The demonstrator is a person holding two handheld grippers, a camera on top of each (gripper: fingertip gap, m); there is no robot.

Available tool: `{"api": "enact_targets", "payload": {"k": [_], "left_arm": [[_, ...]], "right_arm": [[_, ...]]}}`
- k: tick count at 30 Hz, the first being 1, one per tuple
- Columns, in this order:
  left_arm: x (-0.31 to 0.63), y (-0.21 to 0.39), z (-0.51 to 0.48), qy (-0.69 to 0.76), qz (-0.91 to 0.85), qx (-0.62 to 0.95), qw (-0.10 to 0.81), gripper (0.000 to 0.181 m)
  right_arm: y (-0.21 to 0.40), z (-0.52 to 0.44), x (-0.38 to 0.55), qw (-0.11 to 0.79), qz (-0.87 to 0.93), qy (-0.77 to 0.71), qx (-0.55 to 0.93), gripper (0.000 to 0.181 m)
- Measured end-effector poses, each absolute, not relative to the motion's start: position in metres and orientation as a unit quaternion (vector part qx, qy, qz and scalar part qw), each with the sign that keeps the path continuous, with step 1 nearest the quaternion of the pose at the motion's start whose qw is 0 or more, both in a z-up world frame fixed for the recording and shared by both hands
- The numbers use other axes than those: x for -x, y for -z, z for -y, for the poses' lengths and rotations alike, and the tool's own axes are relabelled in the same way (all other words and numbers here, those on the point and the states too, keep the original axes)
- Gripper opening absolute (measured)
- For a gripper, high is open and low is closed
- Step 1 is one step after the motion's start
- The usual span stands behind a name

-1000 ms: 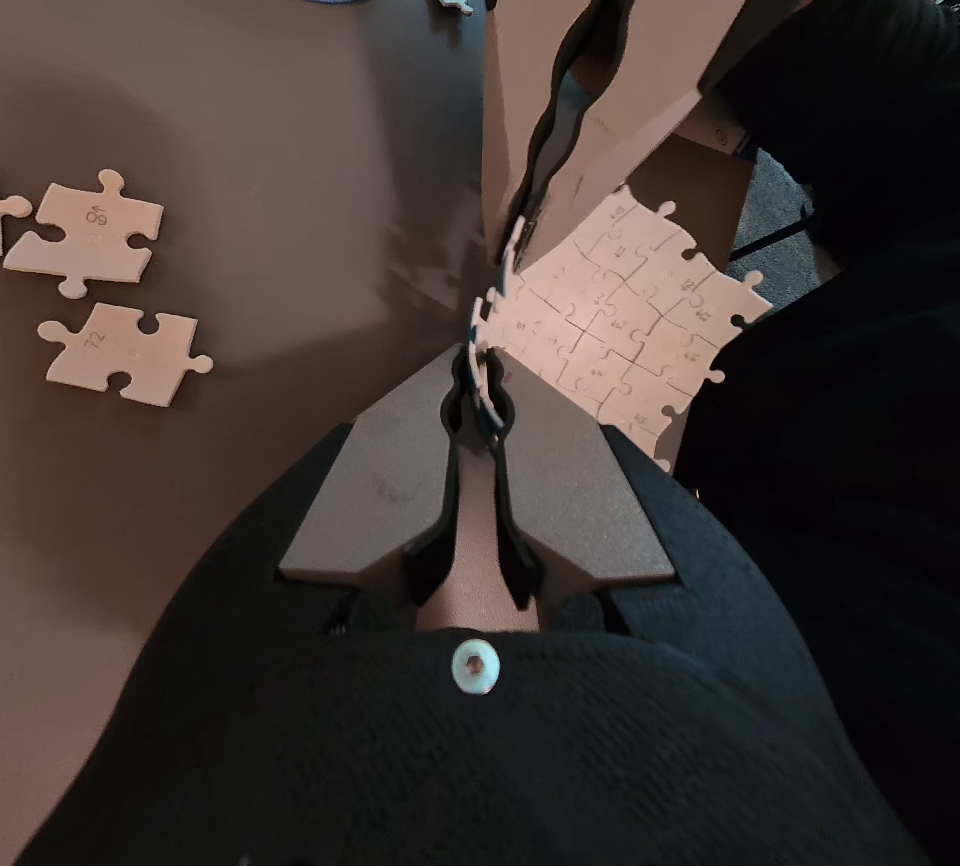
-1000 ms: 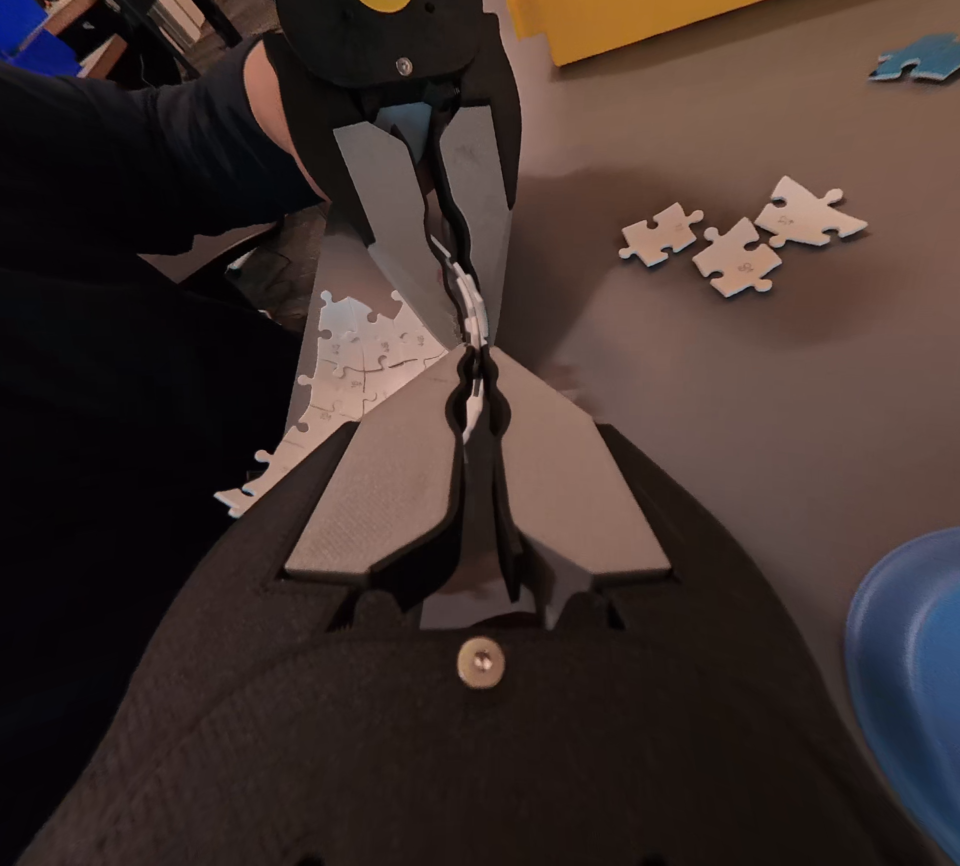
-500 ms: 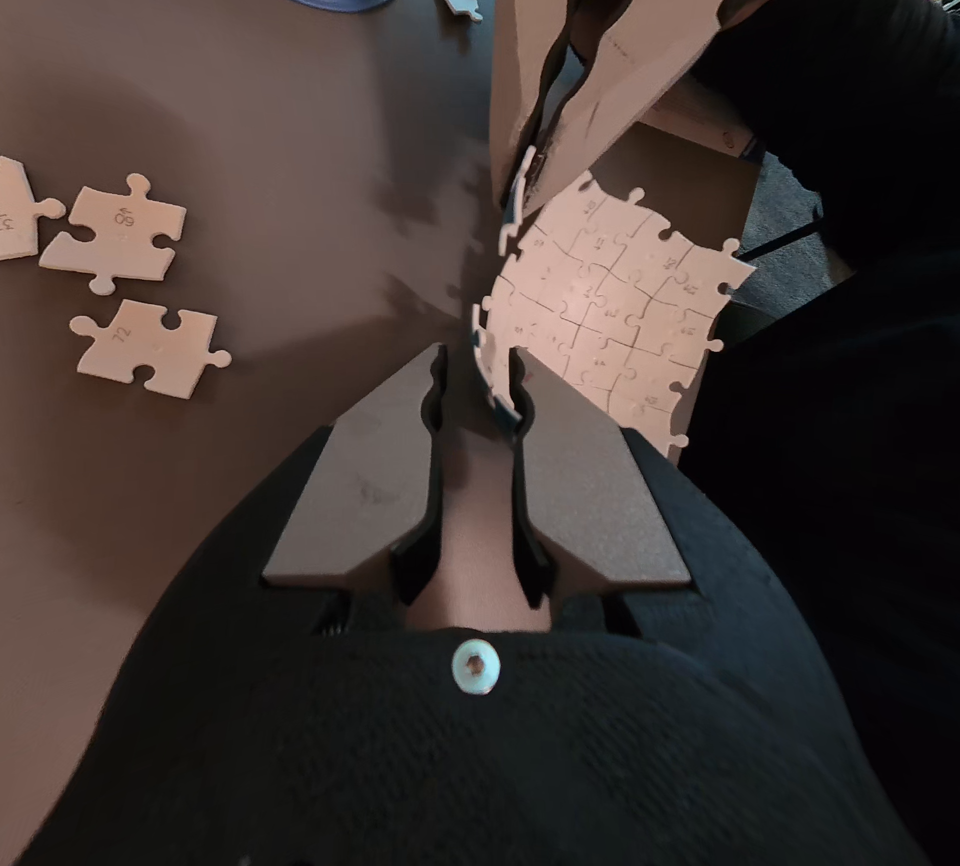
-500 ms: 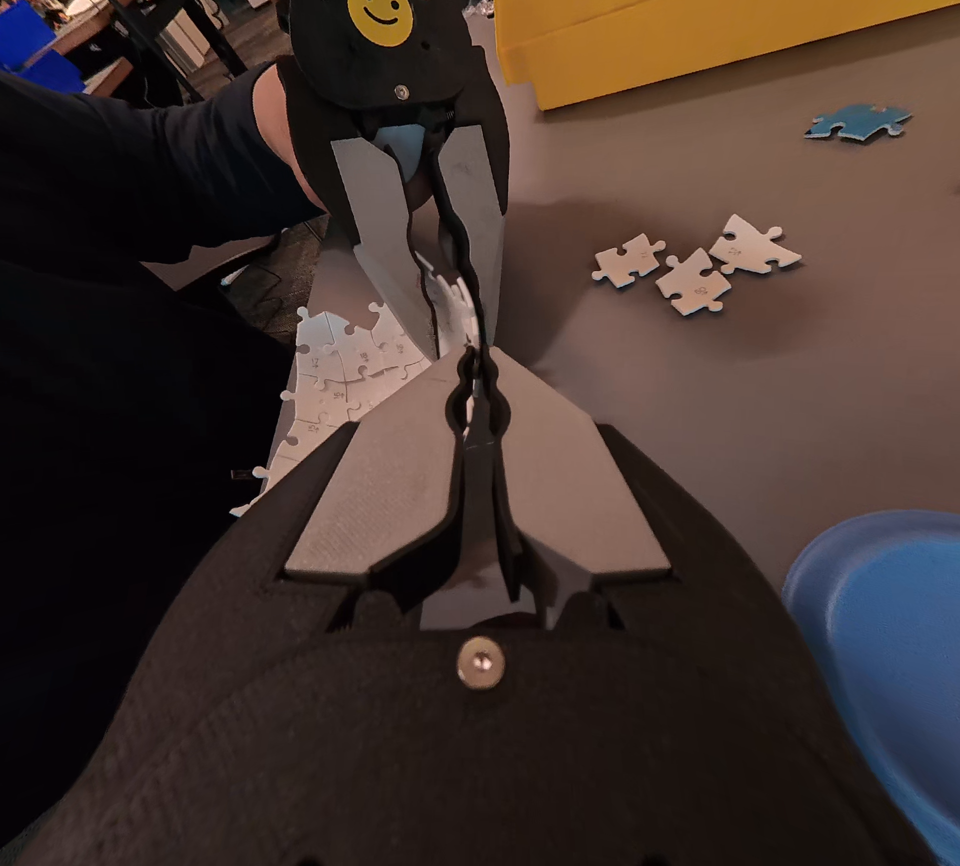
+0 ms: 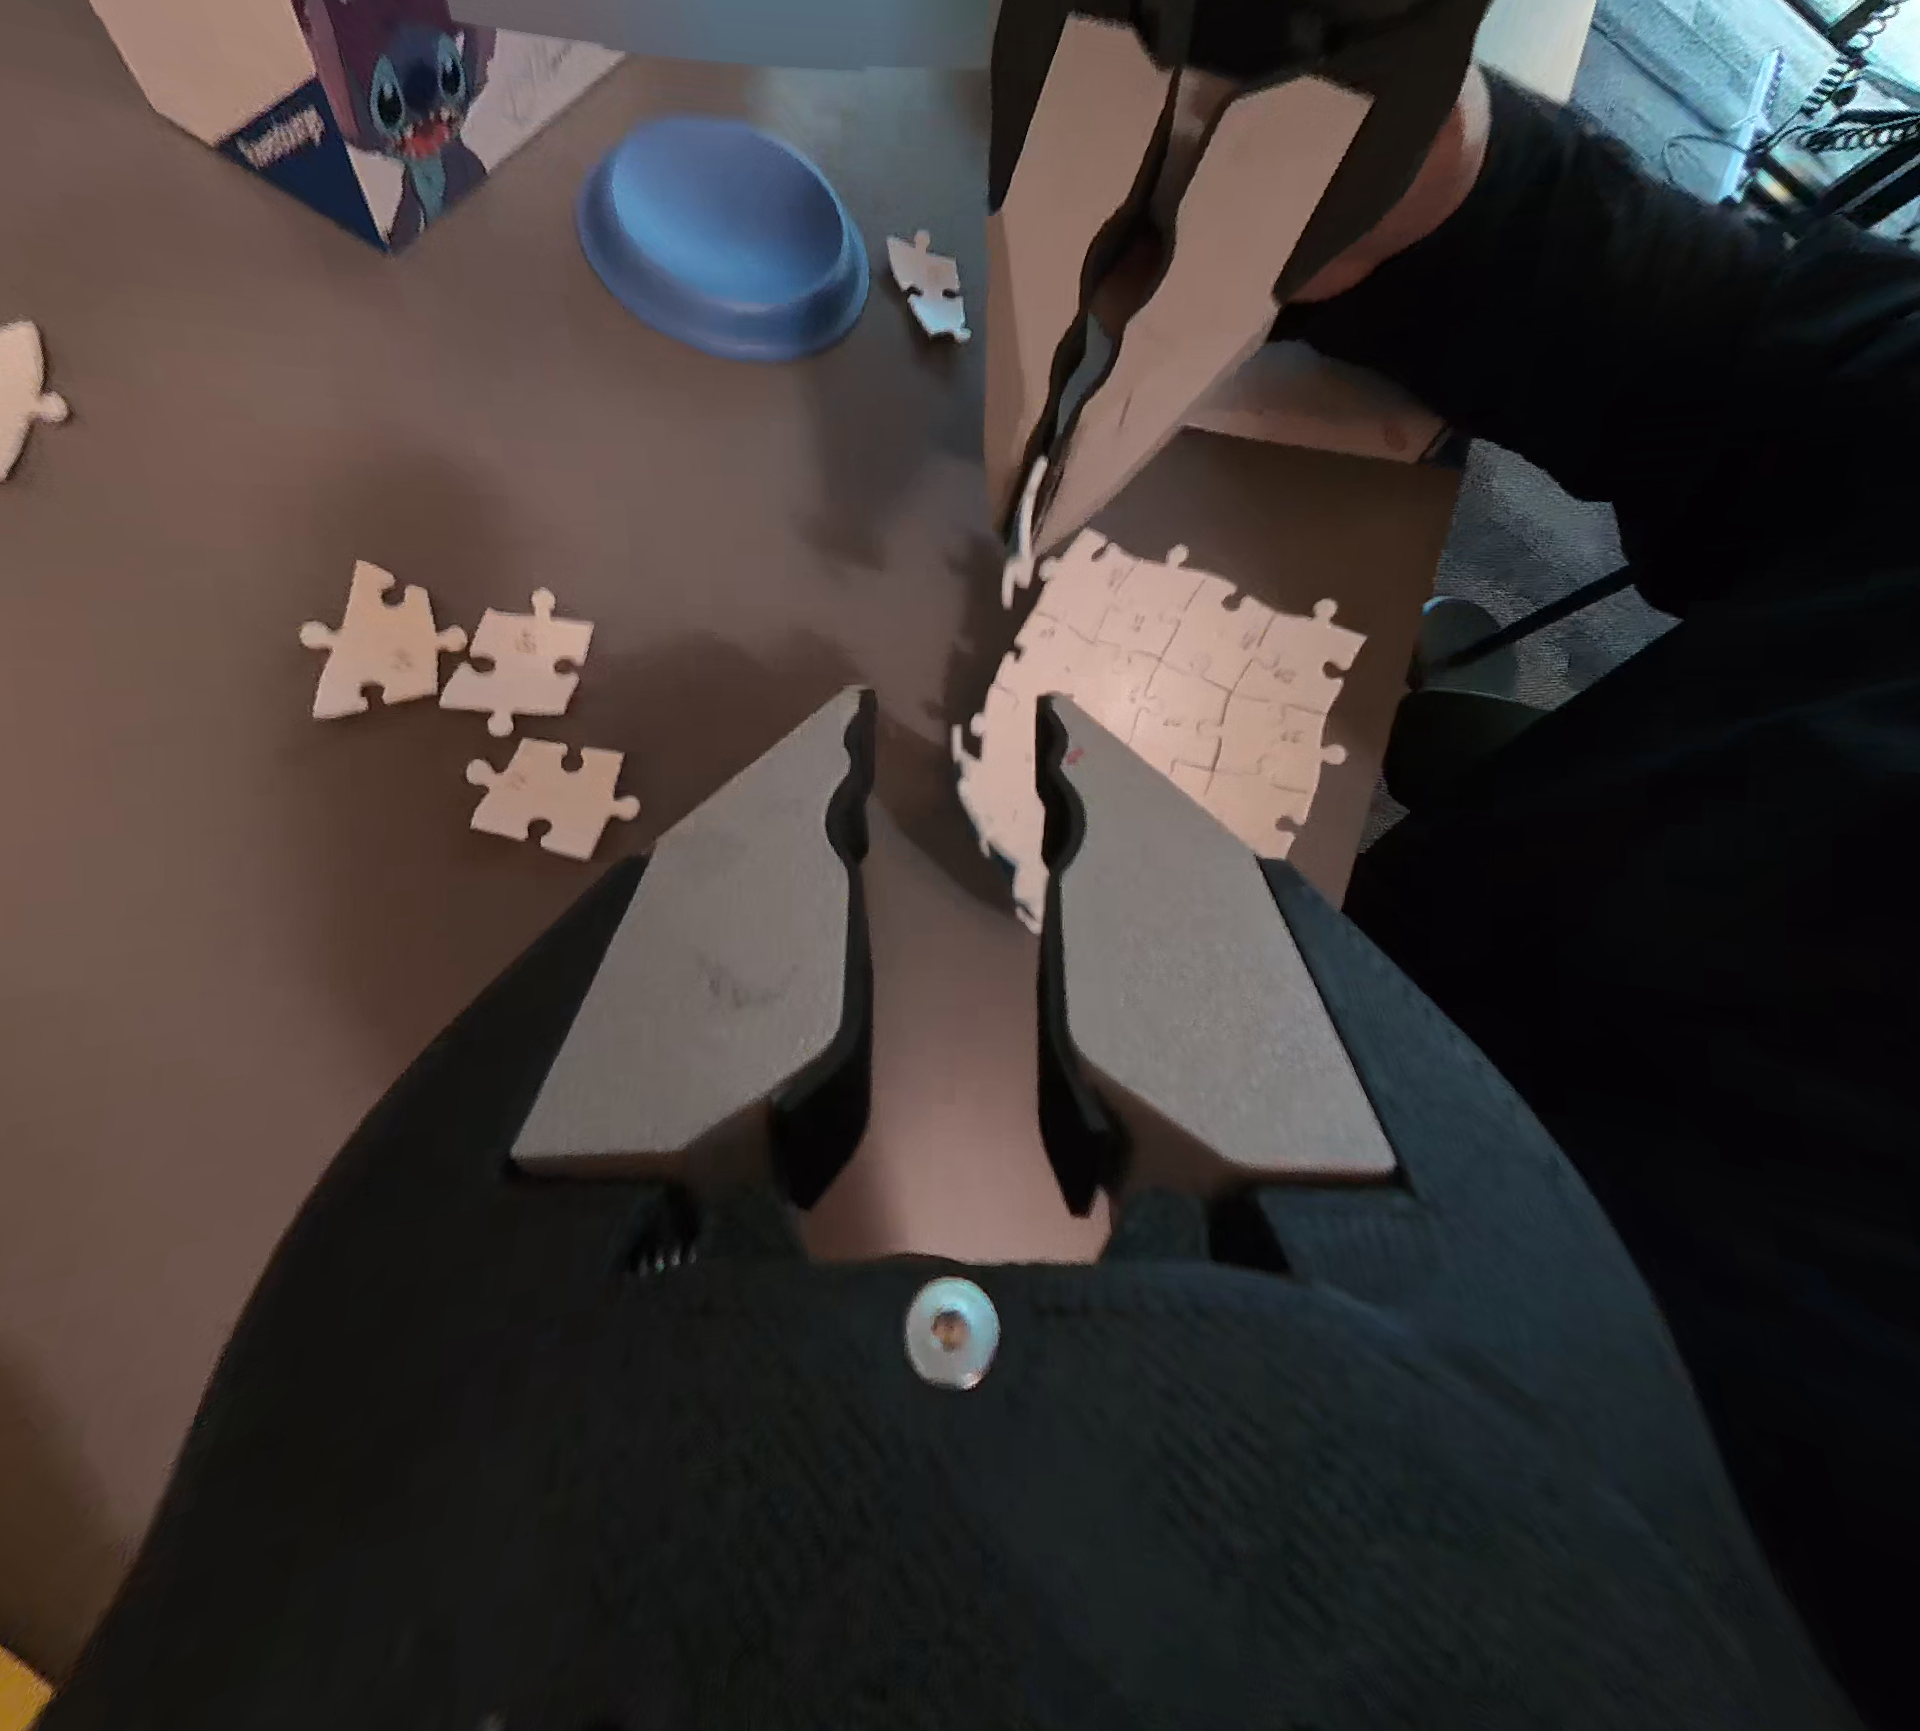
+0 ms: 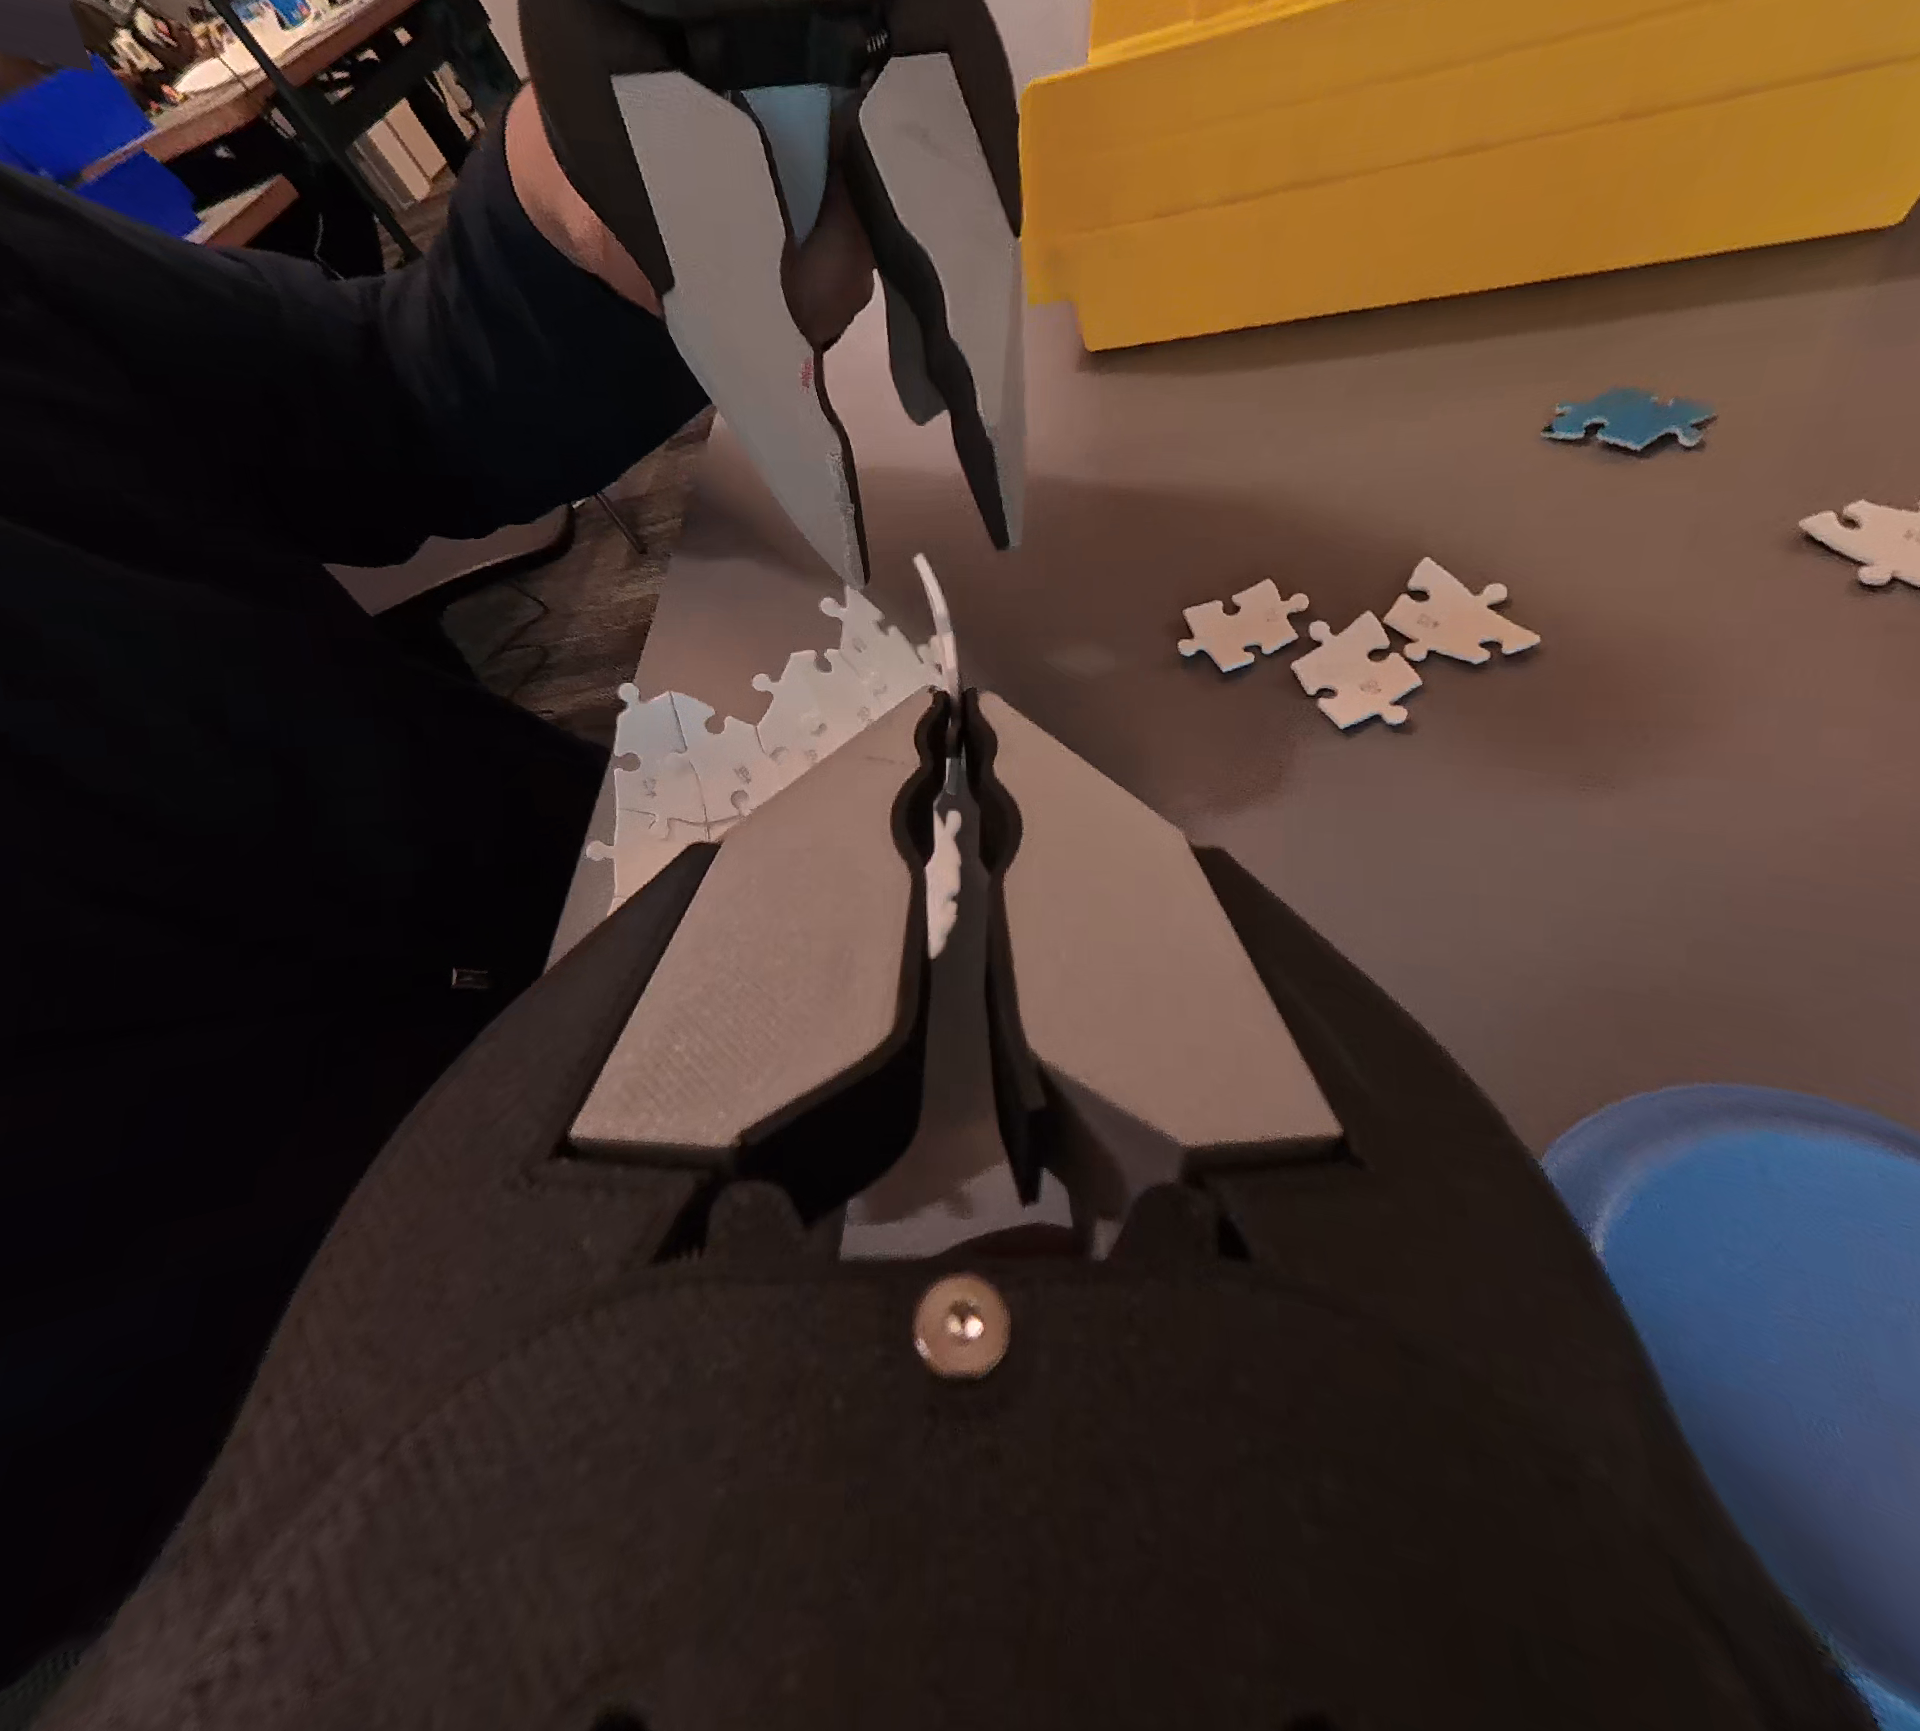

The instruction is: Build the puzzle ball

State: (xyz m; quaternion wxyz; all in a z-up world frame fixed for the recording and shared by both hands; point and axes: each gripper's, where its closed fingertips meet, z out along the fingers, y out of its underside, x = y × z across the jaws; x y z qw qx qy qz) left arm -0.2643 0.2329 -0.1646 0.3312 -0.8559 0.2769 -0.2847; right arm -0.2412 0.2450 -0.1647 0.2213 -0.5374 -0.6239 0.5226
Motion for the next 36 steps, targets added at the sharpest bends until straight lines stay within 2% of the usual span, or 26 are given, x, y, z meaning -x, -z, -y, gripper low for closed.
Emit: {"api": "enact_targets", "payload": {"k": [5, 6, 8, 10, 18, 26, 30, 33, 36], "left_arm": [[0.240, 0.163, -0.243, 0.292, -0.304, 0.844, 0.332, 0.024], [0.237, 0.162, -0.245, 0.296, -0.306, 0.841, 0.334, 0.021], [0.232, 0.160, -0.244, 0.309, -0.317, 0.831, 0.338, 0.003], [0.231, 0.160, -0.245, 0.306, -0.322, 0.828, 0.343, 0.000], [0.229, 0.161, -0.239, 0.328, -0.342, 0.823, 0.312, 0.000], [0.232, 0.152, -0.239, 0.352, -0.329, 0.813, 0.327, 0.000], [0.233, 0.156, -0.238, 0.345, -0.333, 0.817, 0.320, 0.000], [0.235, 0.158, -0.239, 0.337, -0.335, 0.821, 0.316, 0.000], [0.235, 0.161, -0.239, 0.323, -0.340, 0.826, 0.312, 0.000]], "right_arm": [[0.156, -0.238, 0.244, 0.238, 0.621, -0.538, 0.518, 0.000], [0.156, -0.237, 0.244, 0.238, 0.620, -0.539, 0.518, 0.000], [0.156, -0.242, 0.245, 0.245, 0.613, -0.538, 0.524, 0.000], [0.154, -0.243, 0.243, 0.237, 0.606, -0.549, 0.524, 0.000], [0.158, -0.237, 0.238, 0.216, 0.623, -0.549, 0.513, 0.000], [0.163, -0.231, 0.238, 0.200, 0.628, -0.554, 0.509, 0.000], [0.165, -0.231, 0.238, 0.206, 0.639, -0.540, 0.508, 0.001], [0.165, -0.237, 0.237, 0.210, 0.634, -0.536, 0.517, 0.009], [0.159, -0.239, 0.237, 0.214, 0.621, -0.549, 0.517, 0.007]]}}
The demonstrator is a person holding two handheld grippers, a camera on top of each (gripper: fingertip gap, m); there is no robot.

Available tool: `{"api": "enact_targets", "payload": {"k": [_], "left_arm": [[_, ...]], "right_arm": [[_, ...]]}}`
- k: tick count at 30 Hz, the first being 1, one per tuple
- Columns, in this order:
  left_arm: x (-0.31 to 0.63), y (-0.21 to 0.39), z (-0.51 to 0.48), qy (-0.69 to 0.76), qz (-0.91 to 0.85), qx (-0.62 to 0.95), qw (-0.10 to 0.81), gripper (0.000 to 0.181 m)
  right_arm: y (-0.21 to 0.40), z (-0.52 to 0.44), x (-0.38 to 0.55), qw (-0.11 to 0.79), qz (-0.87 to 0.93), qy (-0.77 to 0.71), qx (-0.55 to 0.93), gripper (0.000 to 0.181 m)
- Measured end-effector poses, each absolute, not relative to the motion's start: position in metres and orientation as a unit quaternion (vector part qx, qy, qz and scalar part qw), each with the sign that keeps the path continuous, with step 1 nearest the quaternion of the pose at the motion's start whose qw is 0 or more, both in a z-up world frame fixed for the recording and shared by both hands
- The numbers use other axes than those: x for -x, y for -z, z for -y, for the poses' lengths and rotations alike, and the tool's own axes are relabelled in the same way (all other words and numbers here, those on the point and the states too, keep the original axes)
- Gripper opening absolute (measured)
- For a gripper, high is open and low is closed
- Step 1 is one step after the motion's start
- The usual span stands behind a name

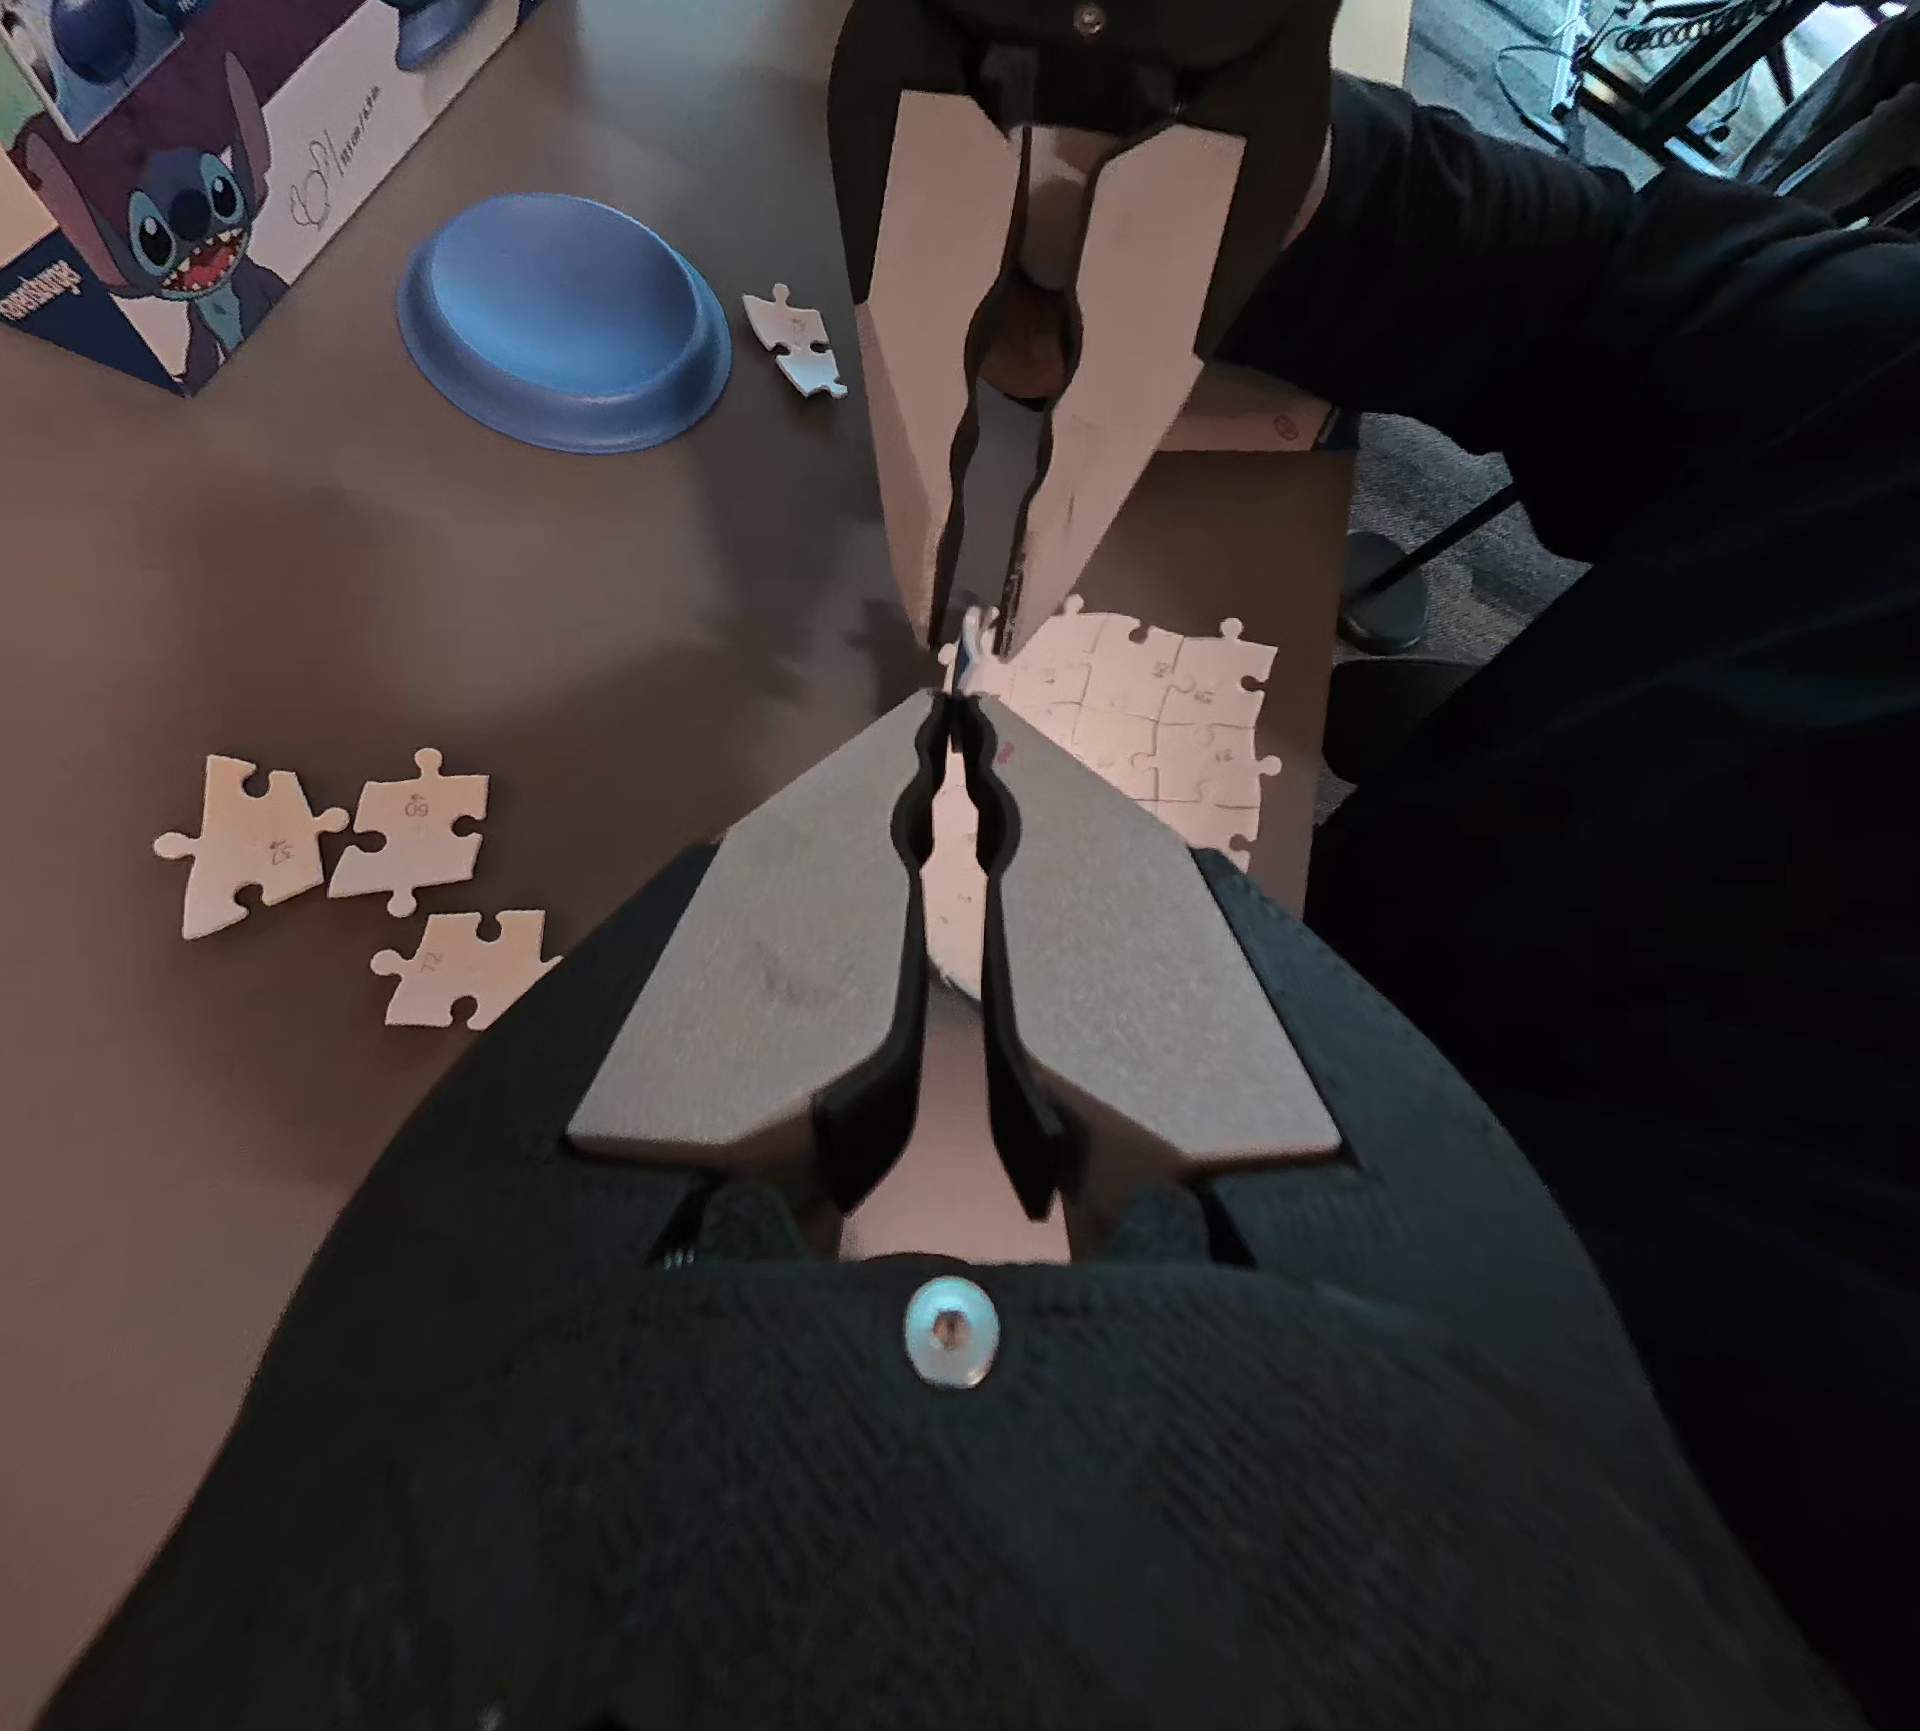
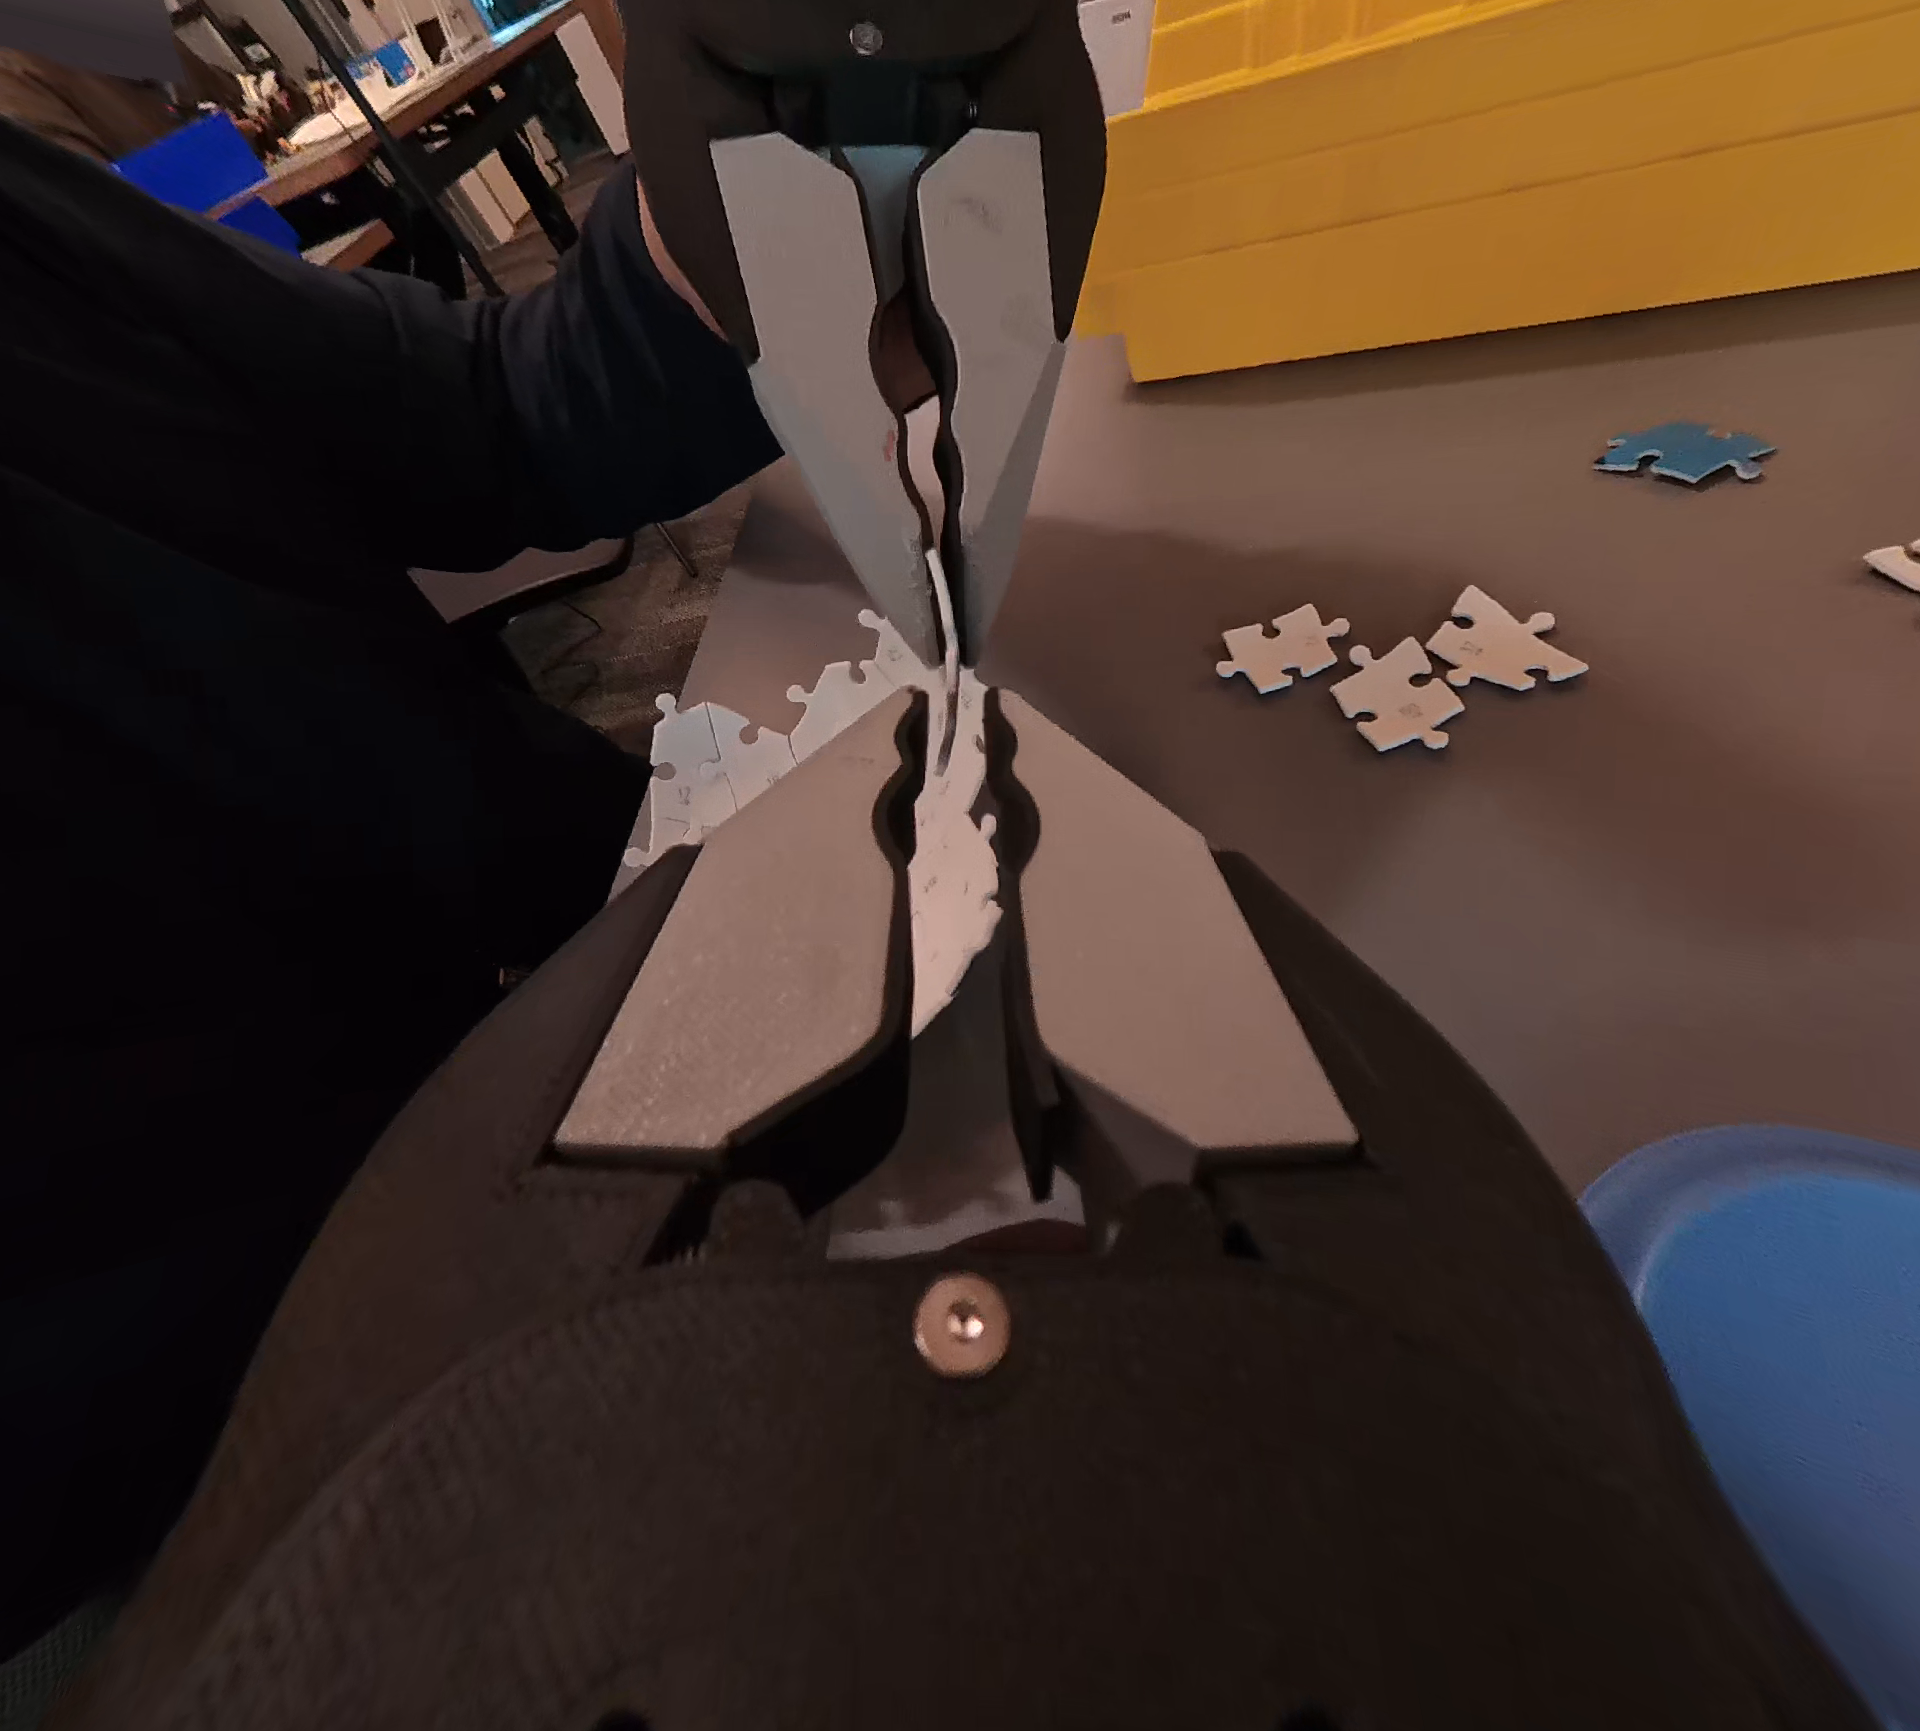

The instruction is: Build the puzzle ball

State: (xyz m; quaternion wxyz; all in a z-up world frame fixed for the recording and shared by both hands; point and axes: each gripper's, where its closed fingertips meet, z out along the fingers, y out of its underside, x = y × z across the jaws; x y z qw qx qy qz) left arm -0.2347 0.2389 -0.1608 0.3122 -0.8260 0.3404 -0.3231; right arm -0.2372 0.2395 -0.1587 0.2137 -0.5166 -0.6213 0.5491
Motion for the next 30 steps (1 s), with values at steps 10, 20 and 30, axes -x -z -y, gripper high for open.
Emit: {"api": "enact_targets", "payload": {"k": [10, 20, 30], "left_arm": [[0.232, 0.174, -0.239, 0.281, -0.351, 0.844, 0.294, 0.001], [0.266, 0.180, -0.210, 0.319, -0.233, 0.867, 0.302, 0.046], [0.247, 0.209, -0.205, 0.314, -0.216, 0.876, 0.295, 0.043]], "right_arm": [[0.172, -0.238, 0.238, 0.225, 0.650, -0.506, 0.520, 0.000], [0.175, -0.242, 0.237, 0.236, 0.662, -0.484, 0.521, 0.000], [0.178, -0.239, 0.238, 0.230, 0.667, -0.480, 0.522, 0.000]]}}
